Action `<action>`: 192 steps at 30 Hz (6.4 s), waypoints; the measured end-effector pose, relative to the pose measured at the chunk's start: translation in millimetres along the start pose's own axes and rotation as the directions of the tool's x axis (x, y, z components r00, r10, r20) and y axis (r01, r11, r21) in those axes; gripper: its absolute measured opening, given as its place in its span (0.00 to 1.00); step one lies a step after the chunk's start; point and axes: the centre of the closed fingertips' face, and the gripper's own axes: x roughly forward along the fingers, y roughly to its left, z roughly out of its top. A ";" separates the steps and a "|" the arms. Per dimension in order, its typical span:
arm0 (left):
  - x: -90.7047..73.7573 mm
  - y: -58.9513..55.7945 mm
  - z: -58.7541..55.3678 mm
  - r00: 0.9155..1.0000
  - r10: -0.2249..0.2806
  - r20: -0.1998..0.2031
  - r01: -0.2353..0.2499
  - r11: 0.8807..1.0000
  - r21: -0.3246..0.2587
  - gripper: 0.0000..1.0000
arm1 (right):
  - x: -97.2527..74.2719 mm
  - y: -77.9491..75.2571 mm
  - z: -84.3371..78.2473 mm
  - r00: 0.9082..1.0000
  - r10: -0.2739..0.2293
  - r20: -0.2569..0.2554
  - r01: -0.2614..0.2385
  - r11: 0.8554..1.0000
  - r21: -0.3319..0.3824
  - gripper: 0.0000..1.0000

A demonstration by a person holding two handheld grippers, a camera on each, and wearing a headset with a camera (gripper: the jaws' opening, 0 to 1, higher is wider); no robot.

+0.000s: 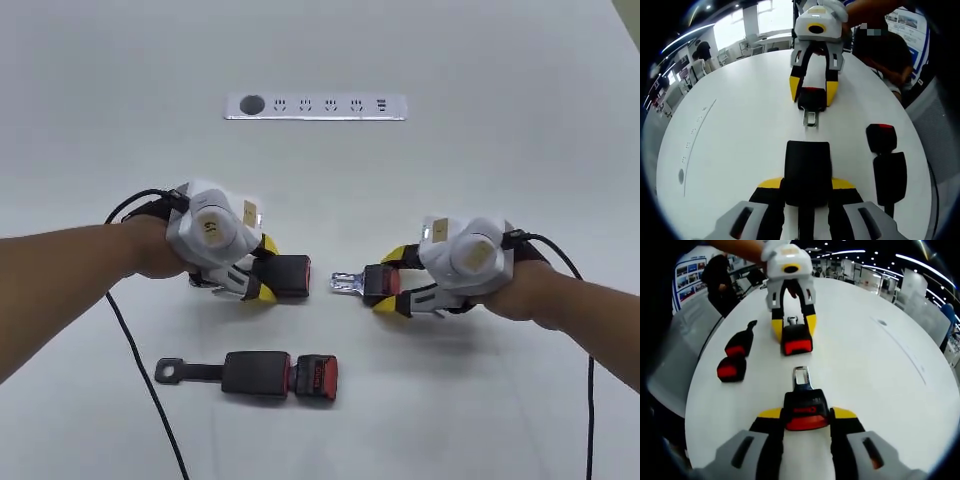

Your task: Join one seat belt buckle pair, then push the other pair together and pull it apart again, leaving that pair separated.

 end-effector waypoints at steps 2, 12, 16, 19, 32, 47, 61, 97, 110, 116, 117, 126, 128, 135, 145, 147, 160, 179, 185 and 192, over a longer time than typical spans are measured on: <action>-0.2 -0.2 0.3 1.000 0.000 -0.001 0.000 1.000 0.000 0.34 | -1.6 -1.0 -3.1 1.000 -0.001 -0.003 0.001 1.000 0.003 0.36; -1.9 -1.0 1.2 1.000 0.000 0.001 0.000 1.000 -0.001 0.34 | -10.7 -3.7 -15.5 1.000 -0.013 -0.012 0.013 1.000 0.022 0.36; -2.2 -0.5 0.9 1.000 0.000 0.001 0.000 1.000 -0.002 0.34 | -15.4 -5.2 -20.6 1.000 -0.016 -0.015 0.017 1.000 0.026 0.36; -2.2 -0.4 0.7 1.000 0.000 0.001 0.000 1.000 -0.003 0.34 | -19.1 -7.3 -24.4 1.000 -0.017 -0.018 0.018 0.999 0.029 0.36; -1.7 -0.1 -0.1 1.000 0.001 -0.003 -0.001 1.000 -0.003 0.34 | -33.9 -6.0 -36.9 0.999 -0.026 -0.021 0.027 0.999 0.036 0.36; 0.2 1.1 -0.5 1.000 -0.002 -0.007 0.002 1.000 0.000 0.34 | -47.1 -6.7 -55.3 0.999 -0.037 -0.038 0.039 0.998 0.049 0.36; 1.2 2.9 -4.1 1.000 -0.005 -0.018 0.005 1.000 0.002 0.34 | -62.0 -3.0 -68.2 0.998 -0.043 -0.035 0.045 0.997 0.055 0.37; 1.0 3.1 -5.0 1.000 -0.006 -0.022 0.006 1.000 0.001 0.34 | -78.0 -4.7 -80.3 0.998 -0.034 -0.060 0.037 0.998 0.053 0.37; 1.6 3.0 -4.0 1.000 -0.007 -0.024 0.007 1.000 0.001 0.34 | -77.8 -5.1 -81.1 0.998 -0.033 -0.057 0.036 0.998 0.052 0.37; 1.7 2.9 -3.8 1.000 -0.006 -0.024 0.006 1.000 0.001 0.34 | -77.6 -5.1 -81.5 0.998 -0.032 -0.055 0.035 0.998 0.051 0.37; 1.4 2.3 -3.0 1.000 -0.006 -0.025 0.006 1.000 0.001 0.34 | -77.5 -5.0 -81.5 0.998 -0.032 -0.055 0.035 0.998 0.051 0.37; 0.1 -0.2 -0.2 1.000 -0.007 -0.027 0.007 1.000 0.002 0.34 | -77.2 -4.9 -81.2 0.998 -0.032 -0.054 0.035 0.998 0.050 0.37; -0.3 -0.8 0.4 1.000 -0.007 -0.028 0.007 1.000 0.003 0.34 | -77.2 -4.9 -81.0 0.998 -0.032 -0.054 0.035 0.998 0.049 0.37; -0.3 -0.2 -0.6 1.000 -0.010 -0.030 0.011 1.000 0.006 0.34 | -77.3 -4.6 -80.6 0.998 -0.032 -0.053 0.034 0.998 0.049 0.37; 0.8 1.1 -2.3 1.000 -0.011 -0.029 0.011 1.000 0.009 0.34 | -80.6 -8.0 -86.6 0.997 -0.035 -0.063 0.039 0.998 0.054 0.37; 0.6 1.6 -3.2 1.000 -0.012 -0.029 0.012 1.000 0.009 0.34 | -80.8 -8.1 -87.2 0.997 -0.033 -0.065 0.037 0.998 0.052 0.37; 0.6 0.8 -2.6 0.999 -0.015 -0.032 0.015 1.000 0.010 0.34 | -84.1 -9.2 -90.9 0.997 -0.034 -0.069 0.038 0.998 0.055 0.37; -0.6 -0.9 0.3 0.999 -0.017 -0.032 0.017 1.000 0.012 0.34 | -84.1 -8.2 -89.1 0.997 -0.030 -0.073 0.034 0.998 0.050 0.37; -1.2 -3.1 1.5 0.998 -0.024 -0.050 0.024 1.000 0.011 0.36 | -84.1 -8.4 -88.8 0.997 -0.037 -0.074 0.040 0.998 0.044 0.39; -15.0 -8.2 1.6 0.999 -0.037 -0.014 0.036 0.994 -0.101 0.62 | -90.7 -20.0 -66.5 0.990 -0.138 0.015 0.134 0.981 0.142 0.65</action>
